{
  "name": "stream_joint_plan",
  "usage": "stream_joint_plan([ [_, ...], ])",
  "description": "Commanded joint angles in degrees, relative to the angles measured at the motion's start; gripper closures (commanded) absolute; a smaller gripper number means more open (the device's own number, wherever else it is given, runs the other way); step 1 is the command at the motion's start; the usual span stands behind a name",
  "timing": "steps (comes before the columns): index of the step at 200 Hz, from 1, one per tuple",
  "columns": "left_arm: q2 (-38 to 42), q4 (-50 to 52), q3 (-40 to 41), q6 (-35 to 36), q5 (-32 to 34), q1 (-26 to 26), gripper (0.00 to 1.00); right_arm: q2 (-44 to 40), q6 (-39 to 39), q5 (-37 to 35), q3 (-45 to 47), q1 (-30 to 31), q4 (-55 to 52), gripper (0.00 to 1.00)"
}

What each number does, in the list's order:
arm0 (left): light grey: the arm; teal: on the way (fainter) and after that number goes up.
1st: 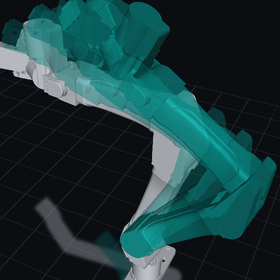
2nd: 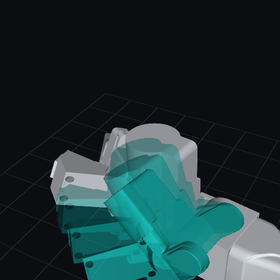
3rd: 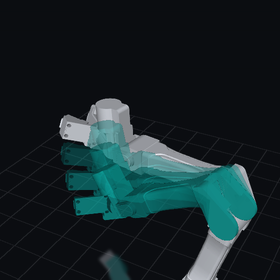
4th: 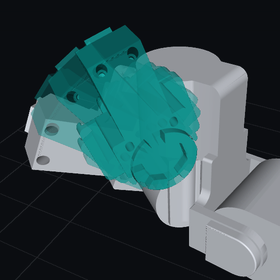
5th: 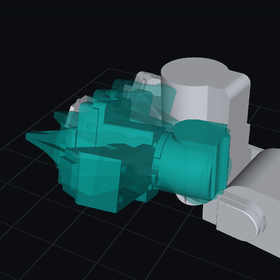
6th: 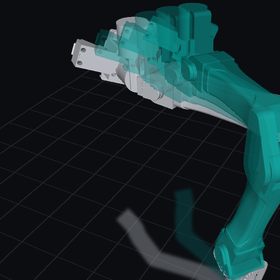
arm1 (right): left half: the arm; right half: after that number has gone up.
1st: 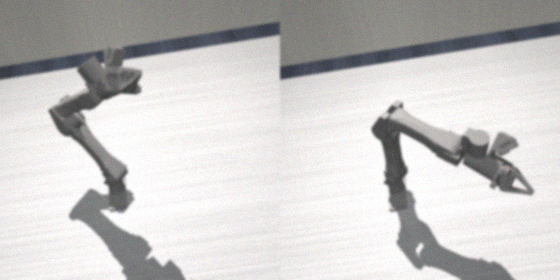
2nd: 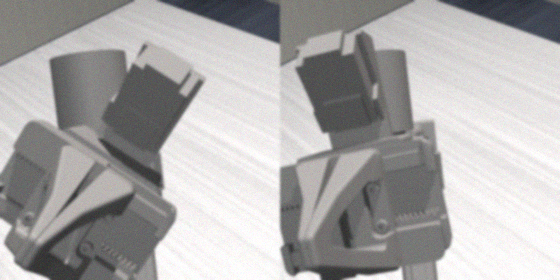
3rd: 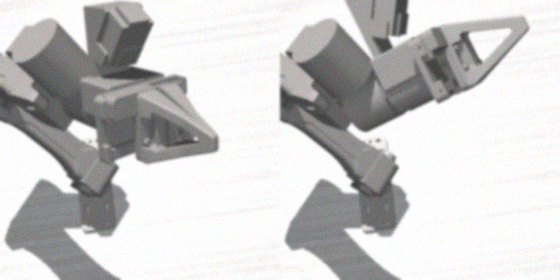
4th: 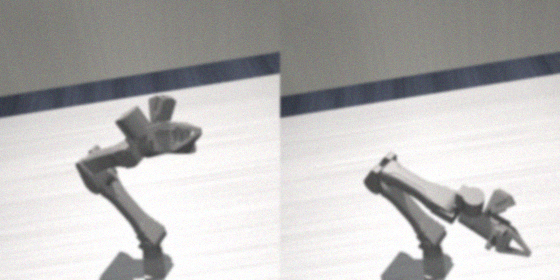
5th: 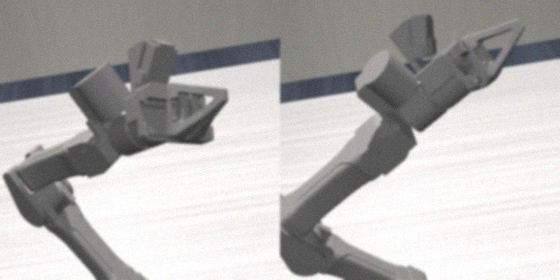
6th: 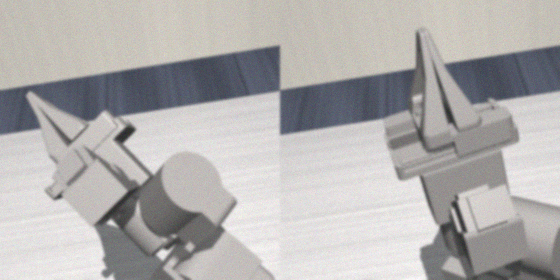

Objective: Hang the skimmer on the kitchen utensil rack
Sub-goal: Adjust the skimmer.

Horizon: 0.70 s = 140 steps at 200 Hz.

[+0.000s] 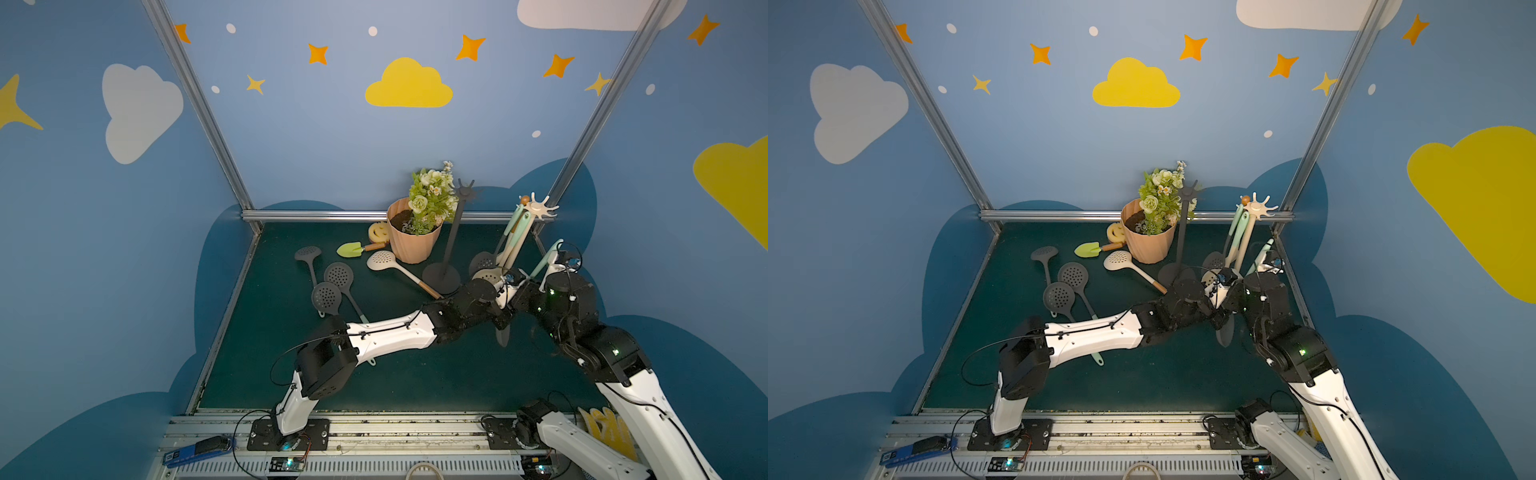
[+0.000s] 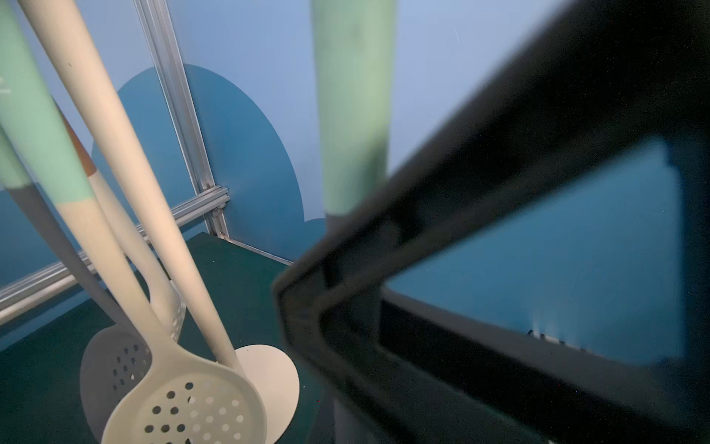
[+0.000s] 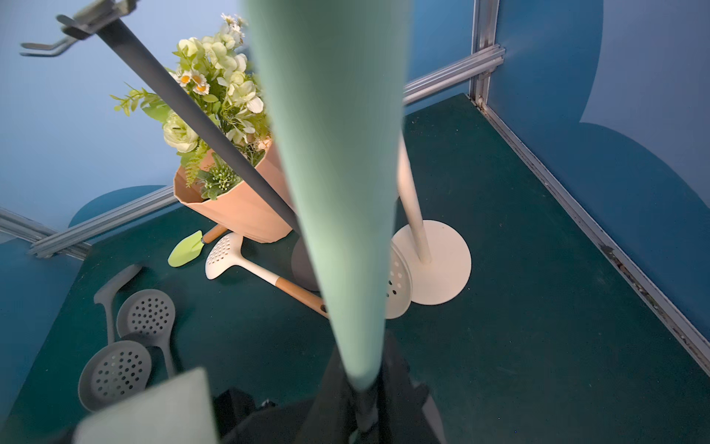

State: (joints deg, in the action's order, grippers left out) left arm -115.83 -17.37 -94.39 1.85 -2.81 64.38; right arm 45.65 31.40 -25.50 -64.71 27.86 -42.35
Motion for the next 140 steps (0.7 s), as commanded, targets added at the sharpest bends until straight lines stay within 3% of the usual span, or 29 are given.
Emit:
stream_joint_plan([
  [1, 1.43, -1.0, 0.38, -4.46, -5.35, -3.63, 0.97, -2.6, -3.36, 2.24, -1.59, 0.18, 3.14, 0.74],
  [51, 2.88, -3.01, 0.95, -10.75, -20.8, -8.44, 0.97, -5.12, -12.09, 11.08, -0.79, 0.09, 4.09, 0.49],
  [97, 2.45, -7.38, -0.24, -17.08, -33.96, -11.72, 0.96, -11.02, -17.19, 19.42, 5.28, -0.08, 6.18, 0.47],
  [140, 1.48, -10.7, -1.5, -21.53, -40.87, -12.36, 0.97, -16.56, -18.74, 19.96, 10.35, -0.08, 6.4, 0.47],
])
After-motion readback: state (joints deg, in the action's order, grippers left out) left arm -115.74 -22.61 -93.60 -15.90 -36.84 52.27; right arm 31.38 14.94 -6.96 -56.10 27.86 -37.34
